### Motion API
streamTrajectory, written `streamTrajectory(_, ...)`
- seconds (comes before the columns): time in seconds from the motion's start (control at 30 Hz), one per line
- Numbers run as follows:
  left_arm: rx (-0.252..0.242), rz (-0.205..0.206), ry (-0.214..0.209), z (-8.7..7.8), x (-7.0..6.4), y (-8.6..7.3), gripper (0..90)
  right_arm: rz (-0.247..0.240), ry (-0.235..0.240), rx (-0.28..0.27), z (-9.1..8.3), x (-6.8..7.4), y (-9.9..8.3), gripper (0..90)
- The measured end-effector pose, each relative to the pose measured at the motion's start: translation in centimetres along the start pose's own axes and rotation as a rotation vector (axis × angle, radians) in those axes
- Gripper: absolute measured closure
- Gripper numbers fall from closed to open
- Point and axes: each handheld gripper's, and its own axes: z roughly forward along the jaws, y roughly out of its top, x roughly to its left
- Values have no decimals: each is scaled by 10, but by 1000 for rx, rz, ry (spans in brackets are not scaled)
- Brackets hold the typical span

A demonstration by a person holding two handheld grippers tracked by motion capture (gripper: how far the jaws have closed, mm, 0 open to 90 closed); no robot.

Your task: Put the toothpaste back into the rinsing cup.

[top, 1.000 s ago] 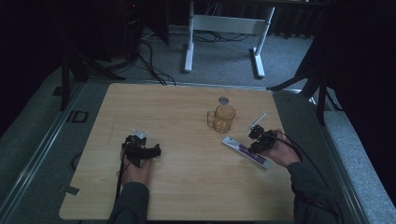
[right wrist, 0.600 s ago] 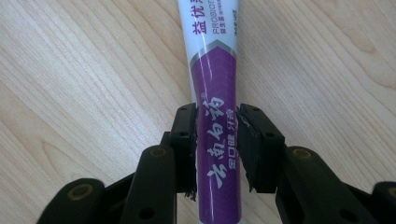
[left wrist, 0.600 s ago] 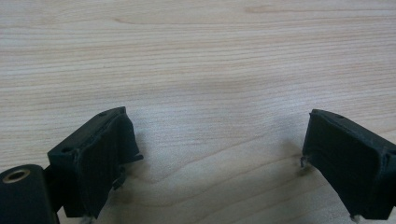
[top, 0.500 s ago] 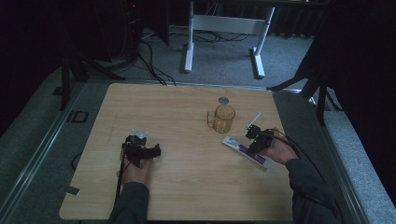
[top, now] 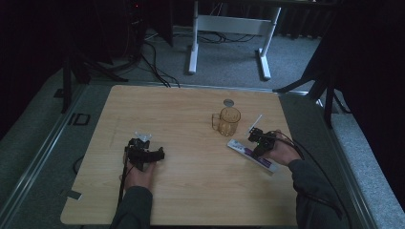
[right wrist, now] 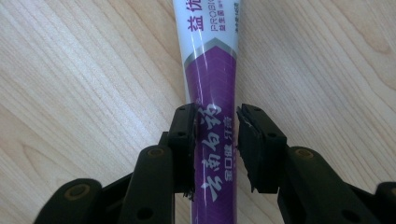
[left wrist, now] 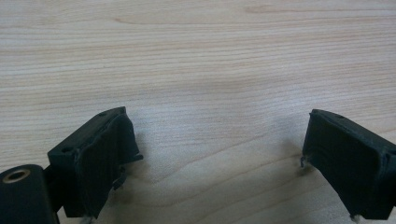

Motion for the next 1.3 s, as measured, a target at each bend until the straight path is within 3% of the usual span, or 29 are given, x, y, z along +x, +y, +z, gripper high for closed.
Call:
streamTrajectory(0.8,-1,-1,0,0,0,0,74,15,21,65,21,-3,11,621)
streamTrajectory(1.0,-1,-1,0,0,0,0,74,33,38,64,24,-5,11,615)
streamTrajectory(1.07,-1,-1,0,0,0,0,74,69,67,61,26,-8,10,612)
streamTrajectory(1.3,-1,-1,0,0,0,0,74,61,65,74,26,-9,12,637)
